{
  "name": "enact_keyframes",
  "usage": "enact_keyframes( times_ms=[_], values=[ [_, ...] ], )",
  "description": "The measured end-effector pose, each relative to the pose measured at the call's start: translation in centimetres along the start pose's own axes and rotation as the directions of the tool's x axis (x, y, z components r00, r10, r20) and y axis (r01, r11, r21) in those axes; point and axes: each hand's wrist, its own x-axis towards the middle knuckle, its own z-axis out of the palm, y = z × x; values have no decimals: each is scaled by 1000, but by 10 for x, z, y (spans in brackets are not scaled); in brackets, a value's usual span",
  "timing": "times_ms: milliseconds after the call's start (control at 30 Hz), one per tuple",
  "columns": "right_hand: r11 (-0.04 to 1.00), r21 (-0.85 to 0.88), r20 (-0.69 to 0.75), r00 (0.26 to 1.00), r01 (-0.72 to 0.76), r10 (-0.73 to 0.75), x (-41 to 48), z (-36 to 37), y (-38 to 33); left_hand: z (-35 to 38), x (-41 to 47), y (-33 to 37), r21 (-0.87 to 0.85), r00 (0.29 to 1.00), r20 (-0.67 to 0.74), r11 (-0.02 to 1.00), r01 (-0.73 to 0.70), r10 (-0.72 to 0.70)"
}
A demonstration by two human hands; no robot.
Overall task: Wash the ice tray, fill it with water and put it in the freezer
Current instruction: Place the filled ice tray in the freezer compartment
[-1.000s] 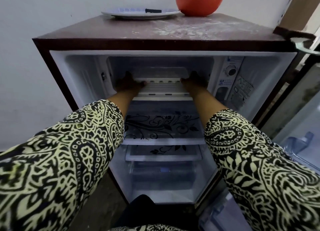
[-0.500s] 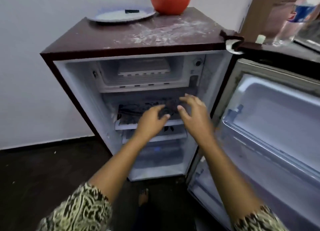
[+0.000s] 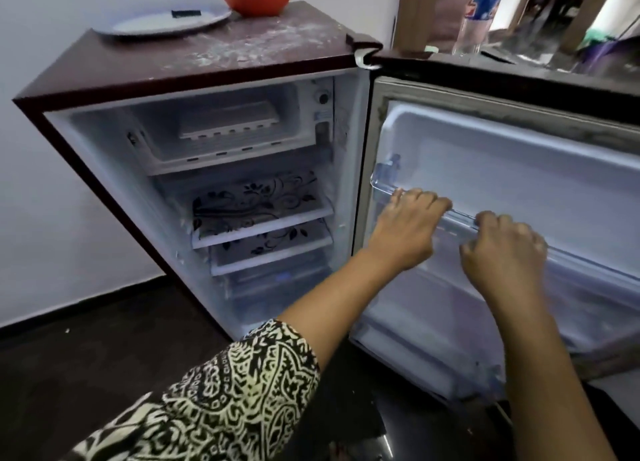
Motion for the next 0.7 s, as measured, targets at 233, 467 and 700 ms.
enact_keyframes(
  times_ms=[233,467,700],
  values=[
    [996,-56,164,985,69,-59,-45,-24,-40,-29,-40,-13,-9,997,62,999,45,-44],
    [953,203,141,956,227,-258,-129,-52,-114,-99,-133,-27,-99,941,58,936,337,-333],
    [822,314,-170,880,475,-443,-230,-116,-145,-174,-254,-1,-359,901,-17,843,400,-434]
  ],
)
